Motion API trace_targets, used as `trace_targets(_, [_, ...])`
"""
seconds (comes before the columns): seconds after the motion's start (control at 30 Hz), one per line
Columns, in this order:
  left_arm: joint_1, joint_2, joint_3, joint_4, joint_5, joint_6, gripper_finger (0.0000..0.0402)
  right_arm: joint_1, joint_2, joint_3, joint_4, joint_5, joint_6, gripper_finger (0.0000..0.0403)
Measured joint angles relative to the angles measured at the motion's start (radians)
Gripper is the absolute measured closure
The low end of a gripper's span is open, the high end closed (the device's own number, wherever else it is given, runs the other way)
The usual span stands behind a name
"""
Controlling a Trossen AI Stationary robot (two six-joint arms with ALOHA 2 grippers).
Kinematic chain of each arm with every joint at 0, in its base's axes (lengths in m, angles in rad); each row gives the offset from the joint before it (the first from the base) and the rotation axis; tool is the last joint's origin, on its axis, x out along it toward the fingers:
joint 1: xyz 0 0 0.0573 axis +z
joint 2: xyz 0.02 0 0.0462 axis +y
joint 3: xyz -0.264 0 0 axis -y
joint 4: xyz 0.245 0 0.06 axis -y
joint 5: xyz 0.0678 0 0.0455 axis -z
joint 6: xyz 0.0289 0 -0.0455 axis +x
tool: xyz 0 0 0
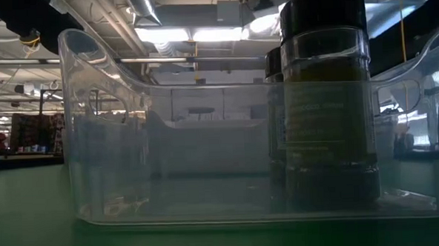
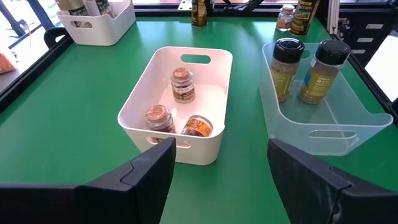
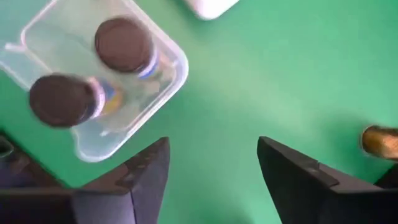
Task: Sort spices by type
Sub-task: Put the top yellow seasoning bottle into the top transparent bin
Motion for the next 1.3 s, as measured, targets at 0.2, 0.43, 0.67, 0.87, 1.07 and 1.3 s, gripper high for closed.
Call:
trace_targets(0.2, [0.0, 0.0, 0.0, -0.003, 0.0, -0.001, 0.015, -0.011, -0.074, -0.117, -0.018, 0.049, 0.013, 0.0164])
trace_targets(0.43, [0.0, 0.0, 0.0, -0.005, 0.0, -0.001, 0.015, -0.042, -0.275, -0.399, -0.017, 0.05, 0.116, 0.0164])
trace_targets(0.67, [0.0, 0.0, 0.0, -0.004, 0.0, 0.007, 0.015, -0.062, -0.476, -0.647, -0.022, 0.062, 0.268, 0.0164])
trace_targets(0.87, [0.0, 0.0, 0.0, 0.001, 0.0, 0.019, 0.015, -0.074, -0.495, -0.691, -0.019, 0.107, 0.221, 0.0164])
trace_targets(1.07, [0.0, 0.0, 0.0, 0.001, 0.0, 0.019, 0.015, -0.121, -0.495, -0.723, -0.018, 0.116, 0.17, 0.0154])
trace_targets(1.3, [0.0, 0.0, 0.0, 0.001, 0.0, 0.019, 0.015, -0.256, -0.494, -0.798, -0.02, 0.036, 0.089, 0.0077])
